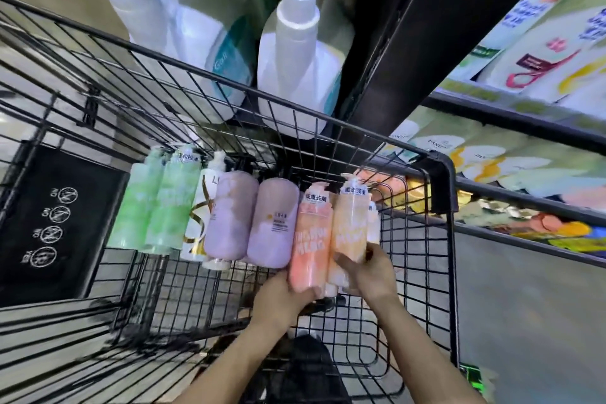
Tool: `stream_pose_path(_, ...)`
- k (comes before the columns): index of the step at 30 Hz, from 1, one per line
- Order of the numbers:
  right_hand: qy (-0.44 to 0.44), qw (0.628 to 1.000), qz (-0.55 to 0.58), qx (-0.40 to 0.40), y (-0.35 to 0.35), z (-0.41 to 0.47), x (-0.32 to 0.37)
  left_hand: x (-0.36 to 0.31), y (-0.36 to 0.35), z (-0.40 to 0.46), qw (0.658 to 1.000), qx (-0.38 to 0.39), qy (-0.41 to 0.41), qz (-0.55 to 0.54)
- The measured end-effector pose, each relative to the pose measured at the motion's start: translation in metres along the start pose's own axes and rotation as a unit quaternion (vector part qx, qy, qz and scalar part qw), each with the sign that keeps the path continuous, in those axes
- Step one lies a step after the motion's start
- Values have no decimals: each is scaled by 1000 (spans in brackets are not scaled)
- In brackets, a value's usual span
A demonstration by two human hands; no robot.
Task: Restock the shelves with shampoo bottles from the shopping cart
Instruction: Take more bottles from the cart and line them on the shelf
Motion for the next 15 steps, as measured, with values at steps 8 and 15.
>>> stream_pose_path(8, -20, 1000, -11, 5, 5, -30, -29, 9, -8, 8, 997, 44, 42, -55)
stream_pose_path(15, -50, 997, 32, 42, -14, -54, -51, 14, -16, 13, 974, 45, 82, -204)
Point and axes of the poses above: each hand's wrist, its own z-axis towards the middle knuckle, its own y-axis out of the back of the hand, x = y × z, the point moved 6 cm from there along z, towards the middle knuckle, and after that the axes turned 8 degrees about -z, right-handed, at the moved point
